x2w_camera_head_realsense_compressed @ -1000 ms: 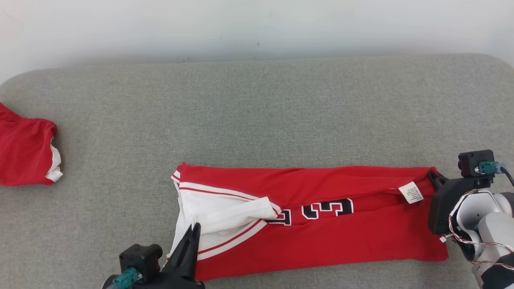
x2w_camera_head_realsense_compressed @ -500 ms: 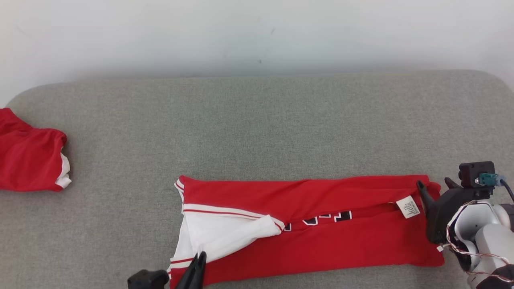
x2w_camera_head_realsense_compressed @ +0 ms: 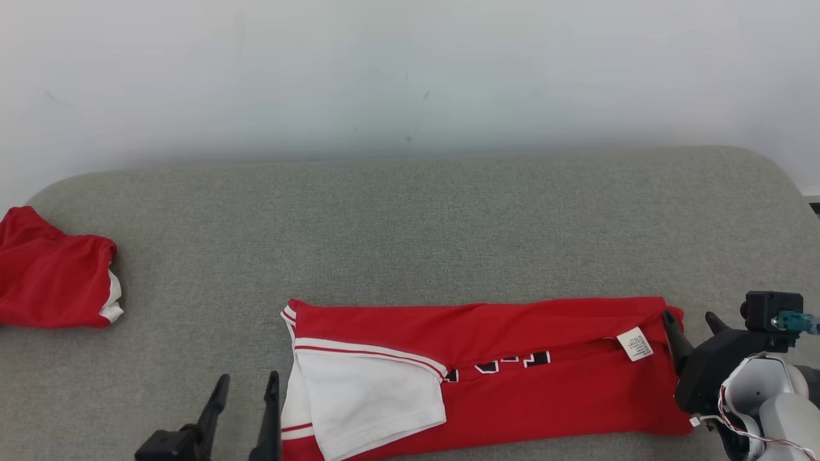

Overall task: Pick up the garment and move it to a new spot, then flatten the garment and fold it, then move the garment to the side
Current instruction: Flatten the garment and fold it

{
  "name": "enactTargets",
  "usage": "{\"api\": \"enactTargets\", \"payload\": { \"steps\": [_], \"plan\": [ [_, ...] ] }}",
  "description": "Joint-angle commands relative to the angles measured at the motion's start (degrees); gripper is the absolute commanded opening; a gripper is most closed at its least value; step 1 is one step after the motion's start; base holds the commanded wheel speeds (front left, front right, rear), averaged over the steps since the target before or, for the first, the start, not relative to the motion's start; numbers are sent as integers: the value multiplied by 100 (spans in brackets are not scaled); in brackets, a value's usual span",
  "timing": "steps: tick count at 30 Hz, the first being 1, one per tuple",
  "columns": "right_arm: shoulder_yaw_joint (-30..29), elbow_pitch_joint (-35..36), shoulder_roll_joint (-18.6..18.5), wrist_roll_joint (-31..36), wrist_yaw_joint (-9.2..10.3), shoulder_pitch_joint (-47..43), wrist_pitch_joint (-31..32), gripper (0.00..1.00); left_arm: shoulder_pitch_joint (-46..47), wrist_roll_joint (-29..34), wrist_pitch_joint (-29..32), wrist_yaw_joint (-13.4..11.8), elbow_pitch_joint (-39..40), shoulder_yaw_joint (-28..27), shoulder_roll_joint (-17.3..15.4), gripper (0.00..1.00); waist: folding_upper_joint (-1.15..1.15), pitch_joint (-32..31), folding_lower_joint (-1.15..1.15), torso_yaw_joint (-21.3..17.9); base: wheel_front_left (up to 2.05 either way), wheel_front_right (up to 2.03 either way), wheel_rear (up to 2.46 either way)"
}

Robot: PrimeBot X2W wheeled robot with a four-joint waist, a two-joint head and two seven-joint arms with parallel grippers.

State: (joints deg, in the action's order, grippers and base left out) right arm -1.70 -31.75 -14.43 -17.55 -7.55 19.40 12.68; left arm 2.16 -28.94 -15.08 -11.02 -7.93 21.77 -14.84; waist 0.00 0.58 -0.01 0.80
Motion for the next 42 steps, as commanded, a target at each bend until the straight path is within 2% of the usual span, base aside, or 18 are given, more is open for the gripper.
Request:
{"api": "enactTargets", "payload": {
  "steps": [1,9,19,33,42],
  "plan": [
    [-57,38,42,-47,14,-98,32,100,-125,158,-2,47,40,-188,43,100,0,-33,1,-8,0,0,0],
    [-309,117,180,15,14,-138,171,100,-51,795,-4,496,283,-1447,572,100,0,53,1,-2,0,0,0],
    [-607,-34,407,49,14,168,319,100,-68,1487,-5,885,476,-2222,843,100,0,344,1,-38,0,0,0],
    [-1278,-458,606,500,14,336,518,100,-300,1916,-5,1248,473,-2583,1095,100,0,742,1,102,0,0,0],
    [-1265,-802,747,556,14,362,901,100,-283,2027,-5,1334,438,-2632,1154,100,0,793,1,153,0,0,0]
  ]
}}
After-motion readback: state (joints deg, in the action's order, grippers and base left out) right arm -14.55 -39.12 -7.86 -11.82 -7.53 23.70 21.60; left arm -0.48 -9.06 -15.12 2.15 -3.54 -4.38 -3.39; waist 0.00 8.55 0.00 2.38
